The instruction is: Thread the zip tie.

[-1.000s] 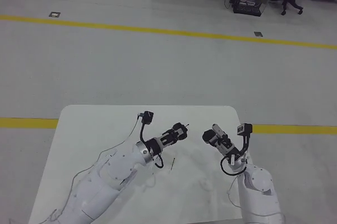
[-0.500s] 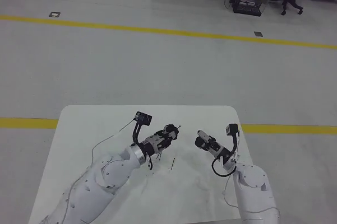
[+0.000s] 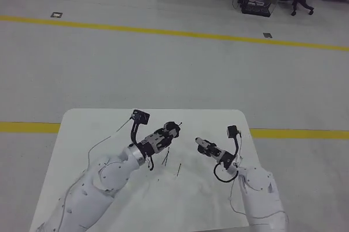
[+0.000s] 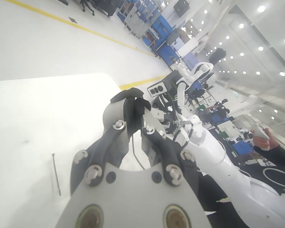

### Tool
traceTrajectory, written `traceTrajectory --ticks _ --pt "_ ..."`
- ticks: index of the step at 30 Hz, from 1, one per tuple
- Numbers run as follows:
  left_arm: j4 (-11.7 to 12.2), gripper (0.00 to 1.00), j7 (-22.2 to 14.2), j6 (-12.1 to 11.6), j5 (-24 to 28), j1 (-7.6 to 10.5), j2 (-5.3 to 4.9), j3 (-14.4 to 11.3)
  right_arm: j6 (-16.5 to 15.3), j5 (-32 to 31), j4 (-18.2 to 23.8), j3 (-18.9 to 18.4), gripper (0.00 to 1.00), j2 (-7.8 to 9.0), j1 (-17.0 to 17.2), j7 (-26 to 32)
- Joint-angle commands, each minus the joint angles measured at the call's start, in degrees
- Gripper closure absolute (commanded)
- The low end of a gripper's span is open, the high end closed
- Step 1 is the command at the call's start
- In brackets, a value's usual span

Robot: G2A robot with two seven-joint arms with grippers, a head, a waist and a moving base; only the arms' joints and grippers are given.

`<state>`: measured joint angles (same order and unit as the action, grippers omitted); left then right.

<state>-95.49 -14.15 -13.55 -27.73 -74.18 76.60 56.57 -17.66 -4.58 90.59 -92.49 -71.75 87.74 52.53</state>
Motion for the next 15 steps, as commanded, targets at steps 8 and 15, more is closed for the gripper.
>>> traceTrajectory --ticks 8,15 --pt "-1.8 1.0 -1.19 -0.06 -0.74 -1.38 -0.87 2.71 3.59 -1.1 -1.98 3.23 0.0 0.13 -2.13 1.08" --pt "-1.8 1.0 -1.19 -0.06 -0.74 -1.38 -0.87 2.71 4.04 -2.27 -1.65 5.3 0.0 0.07 -2.48 0.5"
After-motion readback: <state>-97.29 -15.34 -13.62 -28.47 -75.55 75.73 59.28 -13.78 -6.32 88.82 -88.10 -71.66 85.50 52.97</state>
